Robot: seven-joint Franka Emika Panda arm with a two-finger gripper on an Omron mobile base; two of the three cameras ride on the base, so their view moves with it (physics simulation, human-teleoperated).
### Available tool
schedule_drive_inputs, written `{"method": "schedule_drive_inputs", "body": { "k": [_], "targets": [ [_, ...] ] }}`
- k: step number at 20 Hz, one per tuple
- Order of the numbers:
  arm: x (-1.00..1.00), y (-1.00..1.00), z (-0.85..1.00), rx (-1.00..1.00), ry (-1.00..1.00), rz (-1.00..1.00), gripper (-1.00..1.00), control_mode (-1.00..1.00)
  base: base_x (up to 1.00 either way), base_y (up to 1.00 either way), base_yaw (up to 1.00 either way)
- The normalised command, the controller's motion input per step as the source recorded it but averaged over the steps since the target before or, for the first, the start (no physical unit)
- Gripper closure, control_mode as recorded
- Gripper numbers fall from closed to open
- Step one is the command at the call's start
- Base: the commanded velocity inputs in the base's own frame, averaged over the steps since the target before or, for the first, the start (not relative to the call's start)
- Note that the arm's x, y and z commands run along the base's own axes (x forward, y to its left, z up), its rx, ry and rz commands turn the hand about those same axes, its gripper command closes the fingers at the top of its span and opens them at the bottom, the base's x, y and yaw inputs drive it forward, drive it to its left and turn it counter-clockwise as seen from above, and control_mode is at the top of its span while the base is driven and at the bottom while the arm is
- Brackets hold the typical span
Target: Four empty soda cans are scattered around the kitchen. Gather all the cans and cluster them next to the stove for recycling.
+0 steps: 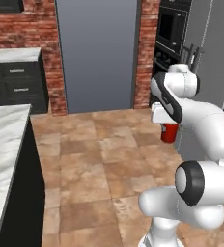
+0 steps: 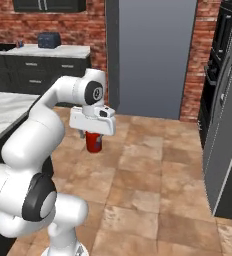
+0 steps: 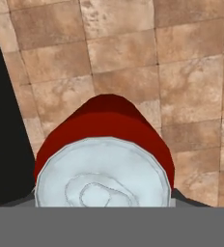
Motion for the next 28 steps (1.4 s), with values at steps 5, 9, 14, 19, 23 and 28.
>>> {"method": "schedule_drive_inputs", "body": {
  "k": [5,9,14,19,23,28],
  "targets": [
    [0.00,0.00,0.00,0.00,0.00,0.00,1.00,1.00,1.00,-0.02,0.00],
    [0.00,0.00,0.00,0.00,0.00,0.00,1.00,1.00,1.00,-0.08,0.00],
    [0.00,0.00,0.00,0.00,0.00,0.00,1.00,1.00,1.00,-0.11,0.00],
    [0.00,0.00,0.00,0.00,0.00,0.00,1.00,1.00,1.00,-0.19,0.00],
    [0.00,0.00,0.00,0.00,0.00,0.00,1.00,1.00,1.00,-0.22,0.00],
    [0.00,0.00,0.00,0.00,0.00,0.00,1.00,1.00,1.00,-0.26,0.00]
  ]
}}
